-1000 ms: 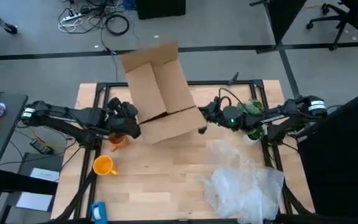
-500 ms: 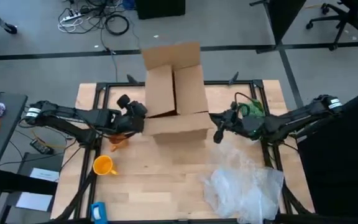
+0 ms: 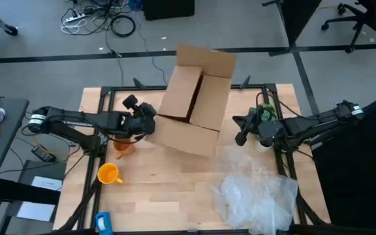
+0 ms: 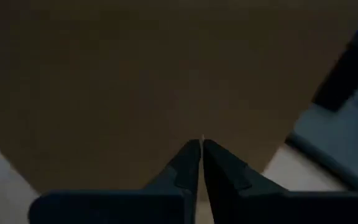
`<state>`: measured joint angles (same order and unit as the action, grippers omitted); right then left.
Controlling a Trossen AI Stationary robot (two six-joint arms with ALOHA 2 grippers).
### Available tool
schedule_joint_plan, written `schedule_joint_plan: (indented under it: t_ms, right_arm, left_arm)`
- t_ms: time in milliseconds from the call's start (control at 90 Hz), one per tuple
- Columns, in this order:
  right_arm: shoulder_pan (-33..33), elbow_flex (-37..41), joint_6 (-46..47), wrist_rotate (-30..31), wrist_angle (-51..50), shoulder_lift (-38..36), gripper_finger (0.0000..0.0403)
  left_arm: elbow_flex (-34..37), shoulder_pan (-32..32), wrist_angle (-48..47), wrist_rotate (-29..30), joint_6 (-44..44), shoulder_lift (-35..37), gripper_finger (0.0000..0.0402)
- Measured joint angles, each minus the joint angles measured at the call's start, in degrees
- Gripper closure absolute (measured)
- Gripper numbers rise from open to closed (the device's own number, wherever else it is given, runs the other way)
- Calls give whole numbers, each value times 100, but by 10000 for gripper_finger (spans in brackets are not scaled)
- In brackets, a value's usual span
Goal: Wrap mug
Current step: Move the brown box to the top center of the table
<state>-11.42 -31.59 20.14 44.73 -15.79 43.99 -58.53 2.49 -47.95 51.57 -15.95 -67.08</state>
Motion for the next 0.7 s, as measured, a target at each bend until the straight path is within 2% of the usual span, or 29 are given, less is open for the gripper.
schedule_joint_plan:
  t_ms: [133, 200, 289, 433, 522, 700]
  right_arm:
    - [75, 0, 179, -890, 148, 243, 403]
    - [74, 2, 195, -1062, 349, 529, 403]
    - [81, 3, 134, -1093, 753, 1008, 403]
    - [192, 4, -569, -1119, 1673, 1790, 403]
    - [349, 4, -974, -1023, 2002, 2168, 403]
    - [937, 4, -1233, -693, 2383, 2717, 403]
  left_arm:
    - [-240, 200, -1072, -460, -695, 262, 401]
    - [-315, 355, -1303, -619, -963, 412, 401]
    - [-322, 630, -1301, -762, -1089, 594, 401]
    - [-322, 1133, -1269, -975, -1319, 698, 401]
    - [-245, 1568, -1222, -977, -1858, 698, 401]
    - [453, 2562, -813, -1052, -2907, 674, 401]
